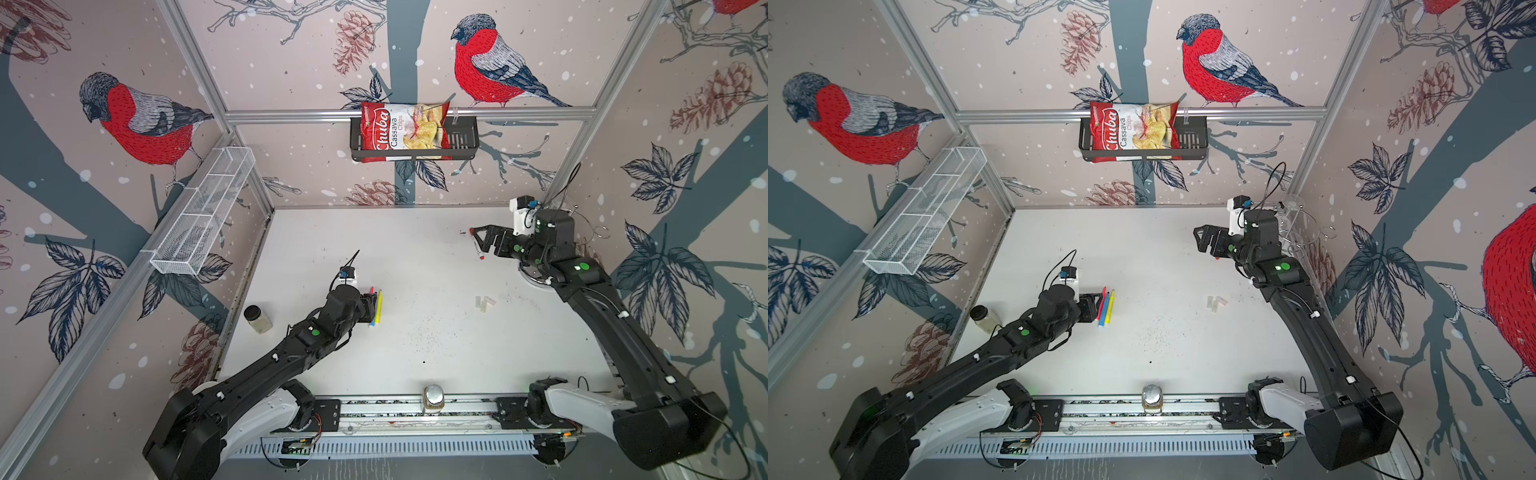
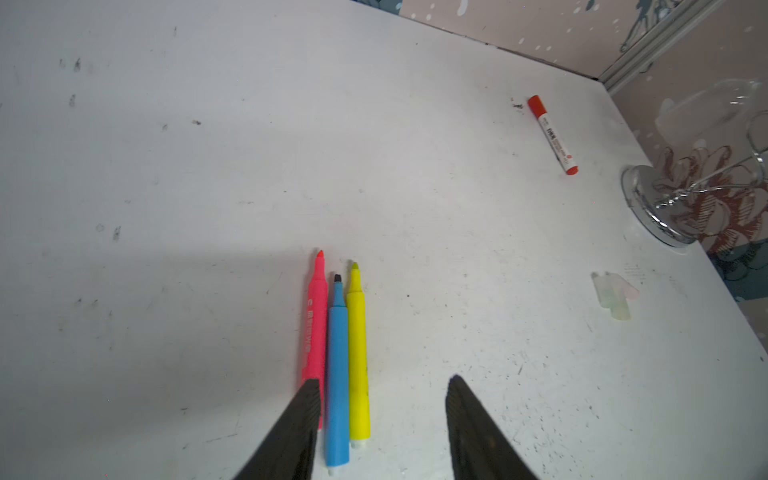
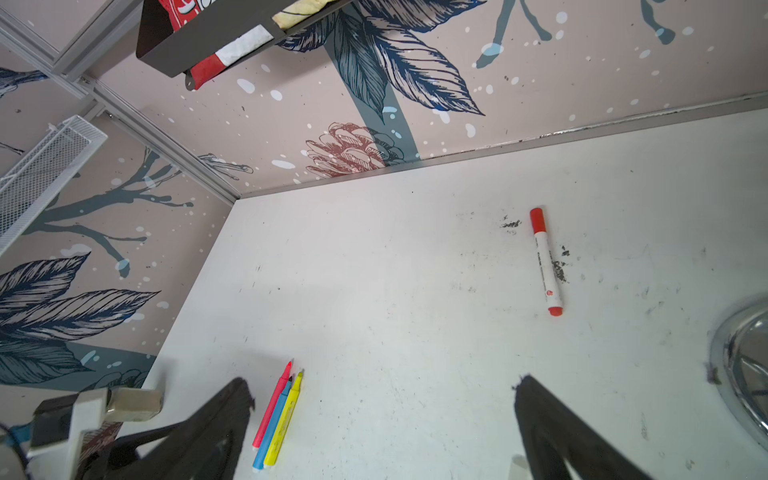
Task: Insert the pens into the pen caps
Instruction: 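Lower the left gripper over the pink highlighter and close on it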
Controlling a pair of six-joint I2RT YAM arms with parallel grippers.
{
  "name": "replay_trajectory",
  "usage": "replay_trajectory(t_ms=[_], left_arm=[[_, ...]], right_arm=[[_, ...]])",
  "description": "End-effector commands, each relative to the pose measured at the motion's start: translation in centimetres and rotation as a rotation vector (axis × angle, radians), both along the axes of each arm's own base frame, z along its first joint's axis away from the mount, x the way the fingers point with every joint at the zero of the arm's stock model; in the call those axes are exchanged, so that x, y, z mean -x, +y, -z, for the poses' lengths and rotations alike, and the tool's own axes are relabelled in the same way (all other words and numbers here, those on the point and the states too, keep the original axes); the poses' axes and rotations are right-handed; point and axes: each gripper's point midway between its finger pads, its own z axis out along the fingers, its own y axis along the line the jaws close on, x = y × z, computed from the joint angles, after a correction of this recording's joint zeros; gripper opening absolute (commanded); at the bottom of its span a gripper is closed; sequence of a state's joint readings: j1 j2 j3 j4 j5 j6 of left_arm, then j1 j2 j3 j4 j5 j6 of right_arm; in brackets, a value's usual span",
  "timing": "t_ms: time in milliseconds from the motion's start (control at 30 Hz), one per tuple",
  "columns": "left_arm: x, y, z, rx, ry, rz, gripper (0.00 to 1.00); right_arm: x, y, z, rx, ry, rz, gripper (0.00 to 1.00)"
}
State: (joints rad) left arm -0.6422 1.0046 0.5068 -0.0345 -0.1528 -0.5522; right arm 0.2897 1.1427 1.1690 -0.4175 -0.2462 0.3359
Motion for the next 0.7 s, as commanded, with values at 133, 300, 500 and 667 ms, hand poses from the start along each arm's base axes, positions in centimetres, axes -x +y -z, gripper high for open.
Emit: replay_trajectory(t_ms=[133,300,500,667], left_arm=[[-0.8,0.6,3.0,-0.062,0.072,-0.02,0.5],[-1.1,0.7,4.2,-0.099,0.108,-0.023,0.49],[-1.3,1.5,5.7,-0.135,0.149,-0.06,0.47],[-1.5,1.8,7.0,-0.147,0.18,-0.063,0.44]], right_arm=[[1.6,0.4,-0.7,0.007,-0.046,-0.047,1.0],[1.8,1.3,-0.2,0.019,-0.035,-0.07,0.98],[2.0,1.7,0.7,0.023,-0.03,-0.078,0.94],[2.1,1.8,1.3,0.02,-0.022,-0.083,0.92]])
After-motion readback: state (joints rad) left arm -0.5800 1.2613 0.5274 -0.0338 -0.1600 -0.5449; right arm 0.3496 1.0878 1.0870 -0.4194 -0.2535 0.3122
